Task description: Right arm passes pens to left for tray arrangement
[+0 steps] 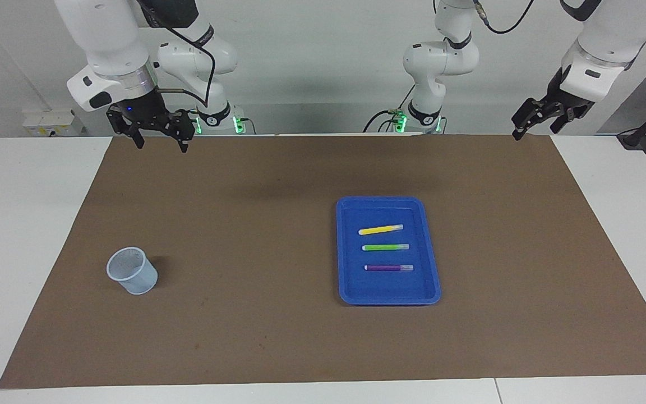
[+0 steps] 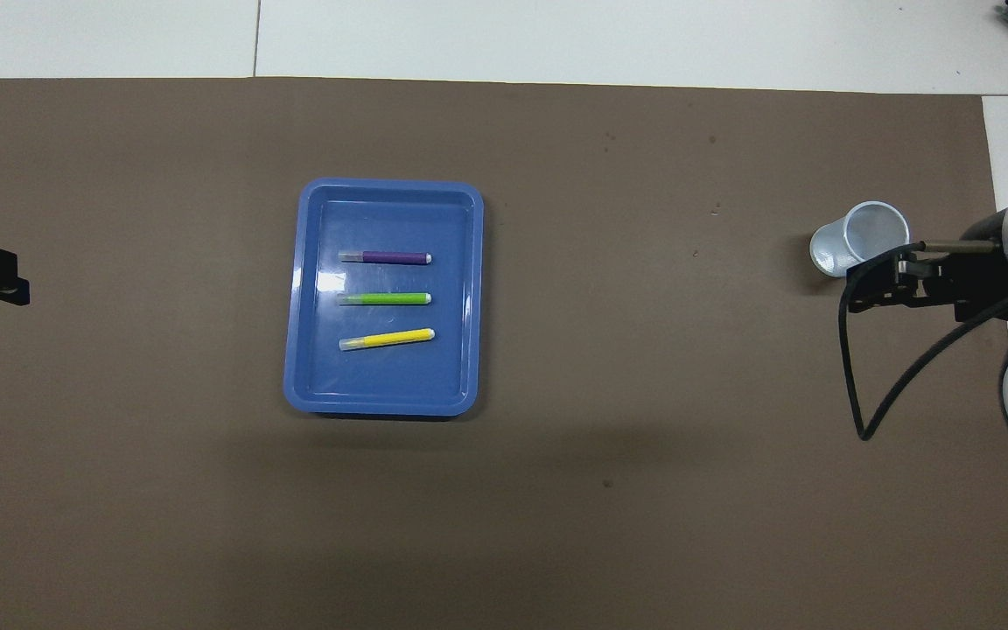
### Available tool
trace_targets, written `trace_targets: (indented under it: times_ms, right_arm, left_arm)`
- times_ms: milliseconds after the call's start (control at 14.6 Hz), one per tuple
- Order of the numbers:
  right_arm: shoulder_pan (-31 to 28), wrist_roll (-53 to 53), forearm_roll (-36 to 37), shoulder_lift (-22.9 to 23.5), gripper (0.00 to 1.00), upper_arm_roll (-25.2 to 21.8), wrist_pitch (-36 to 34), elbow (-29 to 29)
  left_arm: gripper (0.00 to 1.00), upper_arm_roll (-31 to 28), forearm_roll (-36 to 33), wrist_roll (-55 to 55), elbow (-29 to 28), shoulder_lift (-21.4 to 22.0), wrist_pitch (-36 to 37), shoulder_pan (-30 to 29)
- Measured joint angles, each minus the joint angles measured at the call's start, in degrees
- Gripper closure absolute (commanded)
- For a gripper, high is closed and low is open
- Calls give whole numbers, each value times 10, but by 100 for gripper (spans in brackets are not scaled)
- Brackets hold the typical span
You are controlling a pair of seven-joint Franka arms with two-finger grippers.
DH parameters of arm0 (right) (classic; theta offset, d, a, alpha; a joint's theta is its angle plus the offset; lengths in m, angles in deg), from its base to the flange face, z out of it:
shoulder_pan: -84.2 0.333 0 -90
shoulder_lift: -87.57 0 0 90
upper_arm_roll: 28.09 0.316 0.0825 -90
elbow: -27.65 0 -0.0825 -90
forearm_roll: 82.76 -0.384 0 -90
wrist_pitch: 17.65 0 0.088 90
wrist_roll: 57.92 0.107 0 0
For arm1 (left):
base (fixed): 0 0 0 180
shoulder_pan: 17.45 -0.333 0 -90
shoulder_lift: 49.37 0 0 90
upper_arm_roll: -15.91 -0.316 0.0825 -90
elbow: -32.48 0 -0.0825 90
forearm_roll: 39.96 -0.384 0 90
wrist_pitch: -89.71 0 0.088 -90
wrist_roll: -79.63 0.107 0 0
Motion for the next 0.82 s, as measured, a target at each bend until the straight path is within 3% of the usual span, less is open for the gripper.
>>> trace_targets:
  times_ms: [820]
  right_arm:
    - [0, 0, 0, 0, 0, 0, 0, 0]
  left_arm:
    - [0, -1, 5, 0, -4, 0, 0, 0]
